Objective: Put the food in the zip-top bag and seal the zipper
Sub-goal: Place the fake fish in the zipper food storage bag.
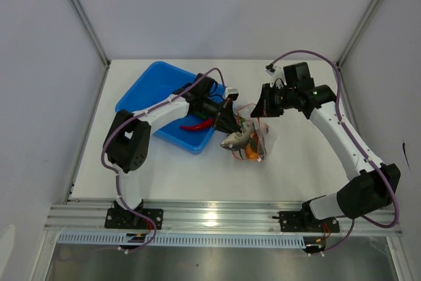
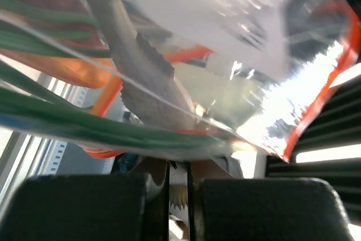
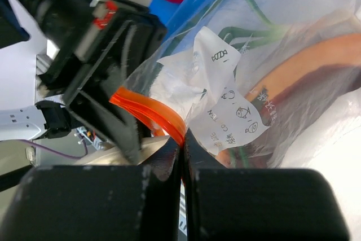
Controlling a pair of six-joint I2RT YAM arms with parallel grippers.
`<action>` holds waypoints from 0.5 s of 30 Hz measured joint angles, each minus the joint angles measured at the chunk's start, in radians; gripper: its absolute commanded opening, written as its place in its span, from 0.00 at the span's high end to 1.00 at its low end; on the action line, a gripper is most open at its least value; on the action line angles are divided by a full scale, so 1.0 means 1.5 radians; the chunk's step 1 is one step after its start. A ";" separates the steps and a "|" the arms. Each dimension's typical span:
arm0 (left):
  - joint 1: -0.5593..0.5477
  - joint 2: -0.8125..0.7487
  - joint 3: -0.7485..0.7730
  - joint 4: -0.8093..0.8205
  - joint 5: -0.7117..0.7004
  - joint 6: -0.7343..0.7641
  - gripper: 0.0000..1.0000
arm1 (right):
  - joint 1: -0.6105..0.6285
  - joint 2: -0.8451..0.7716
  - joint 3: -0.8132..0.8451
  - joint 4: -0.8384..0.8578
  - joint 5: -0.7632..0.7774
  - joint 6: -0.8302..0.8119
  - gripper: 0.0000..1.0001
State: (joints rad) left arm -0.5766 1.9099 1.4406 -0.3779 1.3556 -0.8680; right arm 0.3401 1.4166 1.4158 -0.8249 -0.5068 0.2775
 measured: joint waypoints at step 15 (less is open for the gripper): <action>-0.004 0.022 -0.094 0.233 -0.088 -0.243 0.99 | 0.044 0.001 -0.015 0.047 0.032 0.047 1.00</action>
State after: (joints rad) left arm -0.5823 1.9430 1.2995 -0.0280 1.2236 -1.2324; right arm 0.4057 1.4174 1.3930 -0.7547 -0.4583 0.3485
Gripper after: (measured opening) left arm 0.051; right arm 0.003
